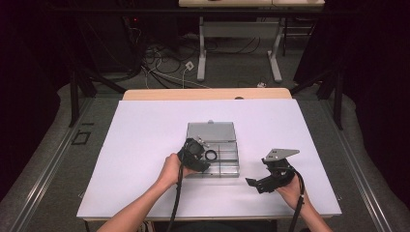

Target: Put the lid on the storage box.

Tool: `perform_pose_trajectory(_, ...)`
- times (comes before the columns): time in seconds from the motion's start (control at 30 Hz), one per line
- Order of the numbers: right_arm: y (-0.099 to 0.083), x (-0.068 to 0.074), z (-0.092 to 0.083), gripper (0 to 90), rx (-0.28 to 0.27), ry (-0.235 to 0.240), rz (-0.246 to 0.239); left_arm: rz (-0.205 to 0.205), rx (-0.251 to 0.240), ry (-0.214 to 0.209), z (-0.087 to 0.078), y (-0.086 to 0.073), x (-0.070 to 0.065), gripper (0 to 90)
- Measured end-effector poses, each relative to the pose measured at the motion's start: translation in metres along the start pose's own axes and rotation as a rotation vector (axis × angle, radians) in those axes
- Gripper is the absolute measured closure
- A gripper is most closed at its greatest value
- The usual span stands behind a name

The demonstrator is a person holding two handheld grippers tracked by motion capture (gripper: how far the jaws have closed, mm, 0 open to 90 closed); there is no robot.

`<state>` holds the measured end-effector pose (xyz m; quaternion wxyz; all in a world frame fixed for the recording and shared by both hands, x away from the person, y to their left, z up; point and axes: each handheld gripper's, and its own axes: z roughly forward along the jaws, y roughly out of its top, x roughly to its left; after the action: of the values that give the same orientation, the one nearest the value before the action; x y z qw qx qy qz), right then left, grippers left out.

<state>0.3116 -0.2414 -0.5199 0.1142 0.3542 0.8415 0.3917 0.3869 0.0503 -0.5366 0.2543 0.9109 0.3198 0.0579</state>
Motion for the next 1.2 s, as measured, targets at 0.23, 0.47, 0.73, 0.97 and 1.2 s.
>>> perform_pose_trajectory(0.23,0.006,-0.002,0.007,0.0,-0.016,0.001,0.010,-0.003,-0.002,0.005,0.000,0.000,0.000,51.5)
perform_pose_trajectory(0.47,0.011,-0.009,0.009,0.0,-0.030,-0.021,0.020,-0.006,-0.002,0.012,0.000,0.000,-0.001,51.8)
perform_pose_trajectory(0.73,0.021,-0.012,0.013,0.0,-0.028,-0.044,0.035,-0.005,-0.004,0.014,0.000,-0.001,-0.002,51.9)
perform_pose_trajectory(0.97,0.038,-0.018,0.023,0.0,-0.035,-0.055,0.016,-0.005,-0.004,0.015,0.000,-0.001,-0.002,52.0)
perform_pose_trajectory(1.2,0.059,-0.026,0.036,0.0,-0.052,-0.066,0.008,-0.005,-0.005,0.015,0.000,-0.001,-0.002,52.0)
